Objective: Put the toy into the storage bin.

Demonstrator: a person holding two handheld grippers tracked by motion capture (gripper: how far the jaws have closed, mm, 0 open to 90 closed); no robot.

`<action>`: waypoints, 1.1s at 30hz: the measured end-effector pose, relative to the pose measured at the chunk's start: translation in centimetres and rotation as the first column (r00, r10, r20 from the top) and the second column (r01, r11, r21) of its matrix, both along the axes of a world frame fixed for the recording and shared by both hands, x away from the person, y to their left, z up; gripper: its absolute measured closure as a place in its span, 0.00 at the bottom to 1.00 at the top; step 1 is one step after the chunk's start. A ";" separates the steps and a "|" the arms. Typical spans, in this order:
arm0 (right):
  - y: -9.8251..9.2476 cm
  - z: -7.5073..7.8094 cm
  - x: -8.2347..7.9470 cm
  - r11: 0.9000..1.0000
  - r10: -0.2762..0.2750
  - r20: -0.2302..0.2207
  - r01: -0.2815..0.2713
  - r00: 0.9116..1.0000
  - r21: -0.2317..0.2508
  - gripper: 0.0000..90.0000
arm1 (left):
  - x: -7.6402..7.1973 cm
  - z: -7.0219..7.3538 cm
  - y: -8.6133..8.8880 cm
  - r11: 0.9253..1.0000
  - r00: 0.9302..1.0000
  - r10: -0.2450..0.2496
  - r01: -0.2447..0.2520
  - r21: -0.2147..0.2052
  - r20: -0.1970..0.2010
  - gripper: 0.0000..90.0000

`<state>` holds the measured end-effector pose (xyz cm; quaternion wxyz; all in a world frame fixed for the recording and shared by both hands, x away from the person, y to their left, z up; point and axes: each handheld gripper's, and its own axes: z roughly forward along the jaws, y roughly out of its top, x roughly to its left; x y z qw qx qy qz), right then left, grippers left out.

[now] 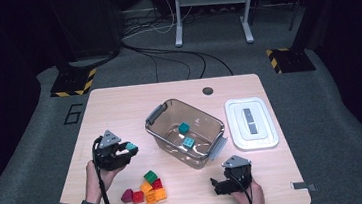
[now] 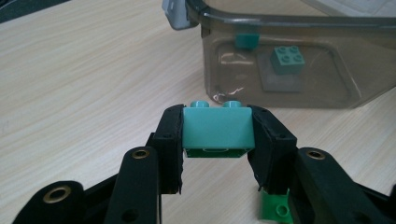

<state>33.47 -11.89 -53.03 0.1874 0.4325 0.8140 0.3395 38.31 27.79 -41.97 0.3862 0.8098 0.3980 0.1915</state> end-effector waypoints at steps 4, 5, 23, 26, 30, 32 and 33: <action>0.0 0.0 0.0 1.000 -0.006 0.000 0.006 1.000 0.003 0.00 | 0.2 0.7 -0.1 1.000 1.000 0.002 -0.001 -0.003 0.016 0.65; 0.0 0.0 0.0 1.000 0.001 0.000 -0.001 1.000 -0.001 0.00 | 0.3 0.8 -0.1 1.000 1.000 0.005 -0.004 -0.004 0.023 0.65; 0.1 0.0 0.0 1.000 -0.012 -0.002 0.012 1.000 0.007 0.00 | 1.5 4.2 -1.4 0.999 0.996 -0.032 0.031 0.006 0.081 0.65; 0.1 0.0 0.0 1.000 -0.012 -0.002 0.012 1.000 0.007 0.00 | 1.8 4.5 -1.7 0.999 0.995 -0.034 0.033 0.007 0.090 0.65; 0.0 0.0 0.0 1.000 0.000 0.000 0.000 1.000 0.000 0.00 | 2.1 5.1 -1.9 0.999 0.994 -0.037 0.037 0.009 0.099 0.65; 0.0 0.0 0.0 1.000 0.000 0.000 0.000 1.000 0.000 0.00 | 2.3 5.4 -2.0 0.999 0.994 -0.038 0.037 0.008 0.104 0.65; 0.0 0.0 0.0 1.000 -0.003 0.001 0.003 1.000 0.002 0.00 | 2.3 5.6 -2.1 0.999 0.993 -0.041 0.040 0.010 0.107 0.65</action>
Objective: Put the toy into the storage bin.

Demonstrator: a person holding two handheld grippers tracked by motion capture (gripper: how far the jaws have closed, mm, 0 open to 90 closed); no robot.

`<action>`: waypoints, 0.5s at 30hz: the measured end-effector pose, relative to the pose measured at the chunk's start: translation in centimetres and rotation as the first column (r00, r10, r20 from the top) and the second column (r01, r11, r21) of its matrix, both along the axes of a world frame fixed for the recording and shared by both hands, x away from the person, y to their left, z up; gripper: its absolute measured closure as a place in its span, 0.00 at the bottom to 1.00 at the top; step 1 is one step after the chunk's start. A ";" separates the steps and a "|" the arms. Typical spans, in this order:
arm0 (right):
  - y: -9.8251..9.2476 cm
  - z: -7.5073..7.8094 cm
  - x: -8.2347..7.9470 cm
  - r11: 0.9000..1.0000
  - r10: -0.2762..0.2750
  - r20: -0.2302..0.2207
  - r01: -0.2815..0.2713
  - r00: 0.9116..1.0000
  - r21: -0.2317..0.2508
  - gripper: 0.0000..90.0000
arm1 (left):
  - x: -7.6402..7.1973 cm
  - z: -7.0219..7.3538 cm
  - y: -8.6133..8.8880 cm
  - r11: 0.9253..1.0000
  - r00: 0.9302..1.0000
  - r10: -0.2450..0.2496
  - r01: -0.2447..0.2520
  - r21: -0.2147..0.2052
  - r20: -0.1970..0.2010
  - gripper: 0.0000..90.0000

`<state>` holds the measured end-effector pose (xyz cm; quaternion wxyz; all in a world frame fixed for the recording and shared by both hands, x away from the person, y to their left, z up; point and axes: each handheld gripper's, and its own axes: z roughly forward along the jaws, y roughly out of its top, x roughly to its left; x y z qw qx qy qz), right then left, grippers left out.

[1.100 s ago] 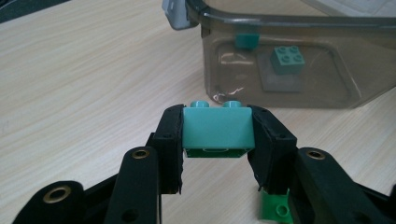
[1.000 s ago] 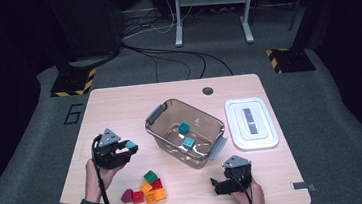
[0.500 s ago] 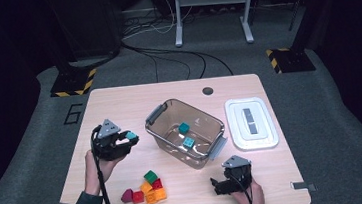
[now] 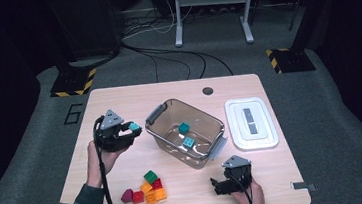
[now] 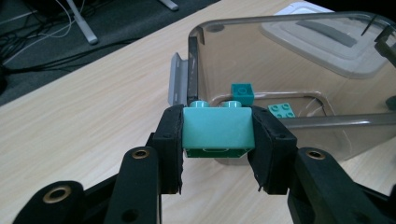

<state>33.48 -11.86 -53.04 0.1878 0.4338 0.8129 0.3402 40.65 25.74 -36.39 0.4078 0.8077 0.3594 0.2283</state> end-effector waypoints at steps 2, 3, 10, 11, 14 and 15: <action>0.0 0.0 0.0 1.000 0.004 0.000 -0.004 1.000 -0.002 0.00 | 0.2 0.3 -0.2 1.000 1.000 -0.002 0.002 0.002 0.006 0.65; 0.0 0.0 0.0 1.000 0.004 0.000 -0.004 1.000 -0.002 0.00 | 0.3 0.5 -0.3 1.000 1.000 -0.002 0.002 0.000 0.006 0.65; 0.0 0.0 0.0 1.000 0.003 -0.001 -0.003 1.000 -0.002 0.00 | 1.2 1.5 -1.2 1.000 1.000 -0.018 0.019 -0.010 0.016 0.65; 0.0 0.0 0.0 1.000 0.003 -0.001 -0.003 1.000 -0.002 0.00 | 1.3 1.6 -1.3 1.000 1.000 -0.019 0.019 -0.012 0.019 0.65; 0.0 0.0 0.0 1.000 0.004 0.000 -0.004 1.000 -0.002 0.00 | 1.8 1.8 -1.7 1.000 0.999 -0.028 0.028 -0.014 0.017 0.65; 0.0 0.0 0.0 1.000 0.004 0.000 -0.004 1.000 -0.002 0.00 | 1.9 1.9 -1.9 1.000 0.999 -0.028 0.028 -0.012 0.016 0.65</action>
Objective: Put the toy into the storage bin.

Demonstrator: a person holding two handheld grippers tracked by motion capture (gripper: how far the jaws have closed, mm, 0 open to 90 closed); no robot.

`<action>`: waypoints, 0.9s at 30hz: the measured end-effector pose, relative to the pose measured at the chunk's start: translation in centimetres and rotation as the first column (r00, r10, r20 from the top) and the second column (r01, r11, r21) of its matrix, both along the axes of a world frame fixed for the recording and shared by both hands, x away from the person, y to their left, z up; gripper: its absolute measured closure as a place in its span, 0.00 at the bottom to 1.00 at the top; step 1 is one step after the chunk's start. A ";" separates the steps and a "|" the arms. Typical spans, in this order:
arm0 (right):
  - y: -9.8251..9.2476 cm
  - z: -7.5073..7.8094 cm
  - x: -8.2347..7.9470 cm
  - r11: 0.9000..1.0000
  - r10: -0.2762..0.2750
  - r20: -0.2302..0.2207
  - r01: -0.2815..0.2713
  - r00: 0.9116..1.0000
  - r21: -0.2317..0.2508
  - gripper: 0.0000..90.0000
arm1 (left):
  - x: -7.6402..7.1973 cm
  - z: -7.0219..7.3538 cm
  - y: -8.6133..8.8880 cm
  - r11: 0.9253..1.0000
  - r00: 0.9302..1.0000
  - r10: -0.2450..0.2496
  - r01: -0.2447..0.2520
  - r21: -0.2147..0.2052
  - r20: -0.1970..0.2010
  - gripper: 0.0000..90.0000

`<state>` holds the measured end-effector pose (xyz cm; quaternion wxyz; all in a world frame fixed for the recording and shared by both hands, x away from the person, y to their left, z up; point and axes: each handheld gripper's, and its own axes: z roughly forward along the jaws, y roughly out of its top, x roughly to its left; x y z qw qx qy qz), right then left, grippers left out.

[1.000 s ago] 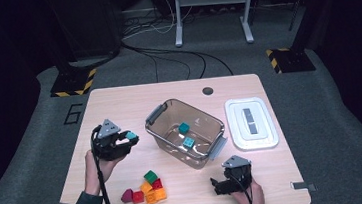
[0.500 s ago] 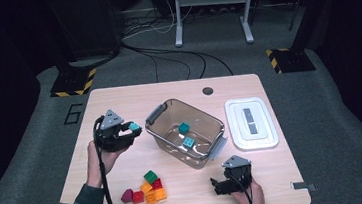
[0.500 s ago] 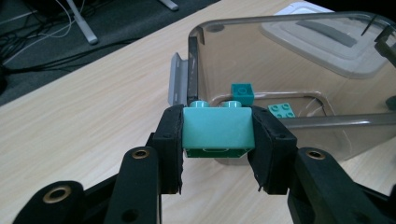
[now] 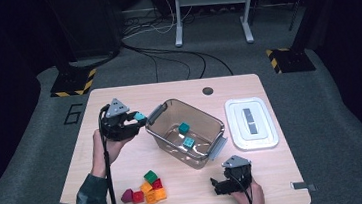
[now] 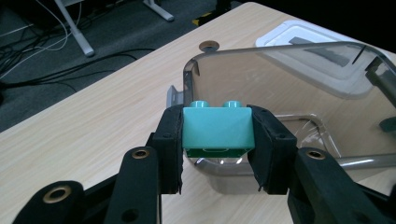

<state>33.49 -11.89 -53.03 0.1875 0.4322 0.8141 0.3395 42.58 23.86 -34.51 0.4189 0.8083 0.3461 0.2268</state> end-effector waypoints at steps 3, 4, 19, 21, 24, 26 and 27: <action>0.0 0.0 0.0 1.000 0.000 0.000 0.000 1.000 0.000 0.00 | 0.4 0.2 -0.4 1.000 1.000 -0.001 0.001 0.004 -0.006 0.65; 0.0 0.0 0.0 1.000 0.000 0.000 0.000 1.000 0.000 0.00 | 0.5 0.2 -0.5 1.000 1.000 0.002 -0.002 0.000 -0.005 0.65; 0.0 0.0 0.0 1.000 0.000 0.001 0.000 1.000 0.000 0.00 | 2.7 -1.2 -2.5 0.999 0.999 -0.031 0.031 -0.012 -0.043 0.65; 0.0 0.0 0.0 1.000 0.000 0.000 0.000 1.000 0.000 0.00 | 3.0 -1.4 -2.8 0.999 0.998 -0.035 0.035 -0.004 -0.052 0.65; 0.0 0.0 0.0 1.000 0.000 0.000 0.000 1.000 0.000 0.00 | 3.3 -1.8 -3.3 0.999 0.997 -0.043 0.043 0.008 -0.060 0.65; 0.0 0.0 0.0 1.000 -0.007 0.000 0.007 1.000 0.003 0.00 | 3.5 -2.0 -3.6 0.999 0.997 -0.047 0.048 0.007 -0.065 0.65; 0.1 0.0 0.0 1.000 -0.009 -0.003 0.009 1.000 0.006 0.00 | 3.6 -2.1 -3.8 0.999 0.997 -0.048 0.049 0.007 -0.068 0.65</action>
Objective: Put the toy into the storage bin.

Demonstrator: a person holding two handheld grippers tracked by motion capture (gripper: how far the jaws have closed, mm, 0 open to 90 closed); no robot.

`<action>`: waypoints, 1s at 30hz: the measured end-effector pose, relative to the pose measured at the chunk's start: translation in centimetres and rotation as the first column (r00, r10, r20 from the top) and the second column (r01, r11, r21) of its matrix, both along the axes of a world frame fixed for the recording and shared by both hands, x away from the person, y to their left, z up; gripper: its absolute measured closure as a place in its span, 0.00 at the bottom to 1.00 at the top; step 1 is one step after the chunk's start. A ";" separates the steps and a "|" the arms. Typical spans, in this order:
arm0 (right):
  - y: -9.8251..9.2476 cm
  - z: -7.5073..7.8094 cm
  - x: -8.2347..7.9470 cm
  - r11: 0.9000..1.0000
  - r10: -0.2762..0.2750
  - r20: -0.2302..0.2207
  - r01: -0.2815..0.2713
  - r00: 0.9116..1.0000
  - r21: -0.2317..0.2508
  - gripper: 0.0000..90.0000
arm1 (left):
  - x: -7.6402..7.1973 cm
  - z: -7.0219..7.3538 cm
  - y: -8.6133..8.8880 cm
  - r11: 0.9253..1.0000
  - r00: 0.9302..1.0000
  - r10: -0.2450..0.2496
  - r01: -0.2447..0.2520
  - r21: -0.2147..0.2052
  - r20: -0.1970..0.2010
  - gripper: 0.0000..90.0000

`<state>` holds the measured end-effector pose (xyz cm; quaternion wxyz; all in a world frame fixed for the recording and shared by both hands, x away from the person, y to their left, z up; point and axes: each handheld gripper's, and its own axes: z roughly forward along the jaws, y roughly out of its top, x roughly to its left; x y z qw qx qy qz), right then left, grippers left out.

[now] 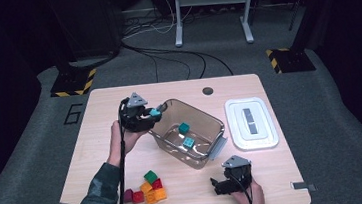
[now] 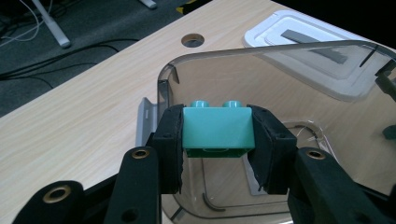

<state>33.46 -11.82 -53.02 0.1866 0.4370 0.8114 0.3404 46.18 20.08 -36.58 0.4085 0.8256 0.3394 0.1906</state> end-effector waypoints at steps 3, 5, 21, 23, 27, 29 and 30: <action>0.0 0.0 0.0 1.000 -0.004 0.000 0.004 1.000 0.002 0.00 | 0.2 -0.4 -0.3 1.000 1.000 -0.004 0.004 -0.001 -0.015 0.65; 0.0 0.0 0.0 1.000 -0.005 0.000 0.005 1.000 0.002 0.00 | 0.3 -0.5 -0.4 1.000 1.000 -0.009 0.009 0.006 -0.017 0.65; 0.0 0.0 0.0 1.000 -0.004 0.000 0.004 1.000 0.002 0.00 | -0.6 -1.0 1.2 1.000 0.998 0.014 -0.015 -0.017 -0.063 0.22; 0.0 0.0 0.0 1.000 -0.004 0.000 0.004 1.000 0.002 0.00 | -1.2 -1.0 1.7 0.999 0.998 0.026 -0.027 -0.024 -0.052 0.18; 0.0 0.0 0.0 1.000 -0.004 0.000 0.004 1.000 0.002 0.00 | -2.5 -1.1 3.1 0.999 0.999 0.036 -0.037 -0.016 -0.040 0.15; 0.0 0.0 0.0 1.000 -0.004 0.000 0.004 1.000 0.002 0.00 | -3.2 -1.2 3.7 0.999 0.998 0.049 -0.050 -0.018 -0.033 0.14; 0.0 0.0 0.0 1.000 -0.005 0.000 0.005 1.000 0.002 0.00 | -3.6 -1.2 4.0 0.999 0.998 0.051 -0.052 -0.014 -0.032 0.13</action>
